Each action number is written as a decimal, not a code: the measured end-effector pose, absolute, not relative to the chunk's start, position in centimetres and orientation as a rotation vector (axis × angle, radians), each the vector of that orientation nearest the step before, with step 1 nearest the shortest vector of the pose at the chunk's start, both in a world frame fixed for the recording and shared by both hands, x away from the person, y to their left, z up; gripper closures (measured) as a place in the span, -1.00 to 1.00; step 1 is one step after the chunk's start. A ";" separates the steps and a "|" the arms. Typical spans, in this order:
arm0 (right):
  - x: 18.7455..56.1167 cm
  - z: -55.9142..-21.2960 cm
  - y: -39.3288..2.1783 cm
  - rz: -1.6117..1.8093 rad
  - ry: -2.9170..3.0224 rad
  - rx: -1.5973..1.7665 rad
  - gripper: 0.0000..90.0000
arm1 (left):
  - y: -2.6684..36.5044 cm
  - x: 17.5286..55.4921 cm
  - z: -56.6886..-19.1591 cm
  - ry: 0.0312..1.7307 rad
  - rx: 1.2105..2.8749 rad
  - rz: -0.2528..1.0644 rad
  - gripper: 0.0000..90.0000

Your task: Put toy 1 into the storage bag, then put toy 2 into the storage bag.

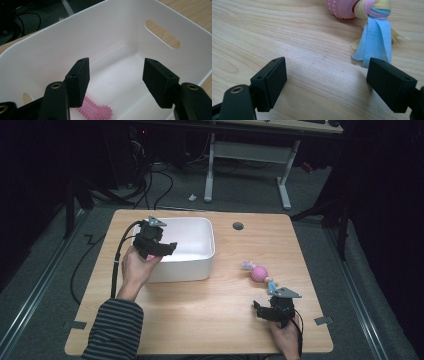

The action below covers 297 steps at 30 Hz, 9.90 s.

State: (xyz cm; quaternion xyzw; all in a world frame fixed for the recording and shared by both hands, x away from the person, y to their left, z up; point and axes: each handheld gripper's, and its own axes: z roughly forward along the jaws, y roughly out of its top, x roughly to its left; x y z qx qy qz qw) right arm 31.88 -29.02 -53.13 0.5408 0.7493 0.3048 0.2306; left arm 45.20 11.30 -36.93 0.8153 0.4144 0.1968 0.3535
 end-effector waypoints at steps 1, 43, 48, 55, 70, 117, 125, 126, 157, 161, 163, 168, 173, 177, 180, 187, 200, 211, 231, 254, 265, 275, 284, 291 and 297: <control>31.9 -53.1 -29.0 0.839 2.061 1.487 -0.63 | 11.5 44.9 -36.7 1.068 2.101 0.515 -0.14; 31.9 -53.1 -29.0 0.836 2.056 1.488 -0.63 | 17.8 37.1 -37.1 1.085 1.913 0.523 -0.16; 31.9 -53.1 -29.0 0.837 2.056 1.487 -0.63 | 18.1 36.6 -37.5 1.084 1.903 0.521 -0.17; 31.9 -53.1 -29.0 0.835 2.056 1.486 -0.63 | 18.7 35.8 -38.3 1.095 1.902 0.519 -0.17; 31.8 -53.1 -29.0 0.835 2.056 1.487 -0.63 | 18.8 34.8 -40.0 1.110 1.876 0.503 -0.18; 31.8 -53.1 -28.9 0.836 2.058 1.488 -0.63 | 15.9 34.5 -48.6 1.164 1.967 0.394 -0.19; 31.8 -53.1 -28.9 0.836 2.057 1.488 -0.63 | 15.5 34.8 -50.0 1.187 1.975 0.379 -0.18; 31.8 -53.1 -28.9 0.837 2.056 1.488 -0.63 | 15.5 34.8 -50.1 1.189 1.975 0.378 -0.18; 31.9 -53.1 -28.9 0.839 2.061 1.486 -0.63 | 13.3 36.6 -53.2 1.219 2.055 0.505 -0.18; 31.9 -53.1 -29.0 0.846 2.073 1.480 -0.63 | 13.3 36.6 -53.3 1.215 2.051 0.513 -0.23; 32.0 -53.1 -29.1 0.854 2.091 1.460 -0.64 | 13.3 36.5 -53.5 1.204 2.032 0.526 -0.28; 31.9 -53.1 -29.2 0.857 2.096 1.455 -0.63 | 13.2 36.3 -53.6 1.222 2.026 0.530 -0.35; 31.4 -52.8 -29.4 0.871 2.124 1.462 -0.60 | 13.2 36.2 -53.6 1.219 2.028 0.525 -0.40; 30.7 -52.0 -29.6 0.882 2.117 1.442 -0.51 | 13.2 36.2 -53.6 1.216 2.030 0.522 -0.42; 30.7 -51.0 -30.0 0.916 2.097 1.443 -0.48 | 13.2 36.2 -53.6 1.214 2.033 0.521 -0.43; 31.7 -48.1 -30.4 0.943 2.093 1.386 -0.38 | 13.2 36.2 -53.6 1.210 2.037 0.521 -0.45; 35.2 -46.1 -29.9 0.900 2.145 1.367 -0.35 | 13.2 36.2 -53.6 1.209 2.039 0.522 -0.45; 38.7 -44.4 -30.0 0.823 2.240 1.400 -0.32 | 13.2 36.2 -53.6 1.210 2.038 0.521 -0.45; 43.1 -46.8 -28.0 0.580 2.393 1.415 -0.47 | 13.2 36.2 -53.6 1.209 2.038 0.519 -0.45; 43.4 -47.7 -28.1 0.538 2.449 1.403 -0.24 | 13.2 36.2 -53.6 1.208 2.038 0.519 -0.46; 42.6 -46.5 -28.3 0.616 2.455 1.384 -0.24 | 13.2 36.2 -53.6 1.207 2.039 0.519 -0.46; 41.5 -44.9 -28.9 0.726 2.452 1.384 -0.24 | 13.2 36.2 -53.6 1.207 2.039 0.519 -0.46; 40.7 -43.3 -29.2 0.783 2.450 1.344 -0.24 | 13.2 36.2 -53.6 1.208 2.038 0.519 -0.46; 40.6 -42.2 -29.1 0.787 2.439 1.321 -0.24 | 13.2 36.2 -53.6 1.209 2.037 0.519 -0.46; 40.6 -41.3 -29.0 0.807 2.440 1.300 -0.24 | 13.2 36.2 -53.6 1.209 2.037 0.519 -0.46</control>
